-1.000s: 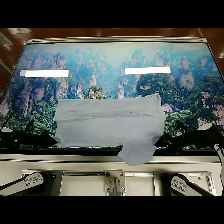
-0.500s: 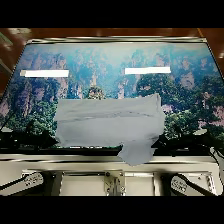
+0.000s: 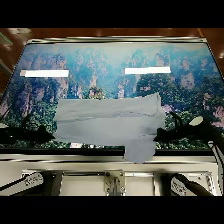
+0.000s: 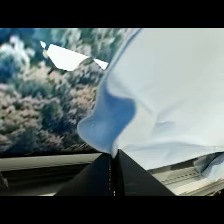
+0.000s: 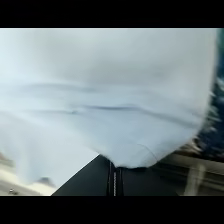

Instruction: Fold the shirts.

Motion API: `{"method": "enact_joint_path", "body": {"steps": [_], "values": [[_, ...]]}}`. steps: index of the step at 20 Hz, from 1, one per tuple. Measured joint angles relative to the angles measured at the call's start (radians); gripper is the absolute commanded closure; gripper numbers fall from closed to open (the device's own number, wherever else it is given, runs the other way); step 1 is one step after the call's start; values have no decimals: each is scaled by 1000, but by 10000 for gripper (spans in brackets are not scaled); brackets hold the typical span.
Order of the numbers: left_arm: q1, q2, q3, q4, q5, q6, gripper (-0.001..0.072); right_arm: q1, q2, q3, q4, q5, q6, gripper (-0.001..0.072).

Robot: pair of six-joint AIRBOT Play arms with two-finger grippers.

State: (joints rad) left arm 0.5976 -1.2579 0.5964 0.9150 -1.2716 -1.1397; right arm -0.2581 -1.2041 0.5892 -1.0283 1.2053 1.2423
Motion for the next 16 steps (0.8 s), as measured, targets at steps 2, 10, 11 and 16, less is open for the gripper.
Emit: {"method": "enact_joint_path", "body": {"steps": [2,10,11,16], "values": [[-4,2,61,-29,-16,0,672,2,10,98,7,15,26,656],[-170,-139,412,-103,68,-101,671,71,-214,546,38,-39,127,656],[-188,-177,470,-106,73,-120,671,77,-256,595,39,-55,142,656],[-246,-357,663,-110,90,-214,581,95,-468,779,54,-100,196,610]]}}
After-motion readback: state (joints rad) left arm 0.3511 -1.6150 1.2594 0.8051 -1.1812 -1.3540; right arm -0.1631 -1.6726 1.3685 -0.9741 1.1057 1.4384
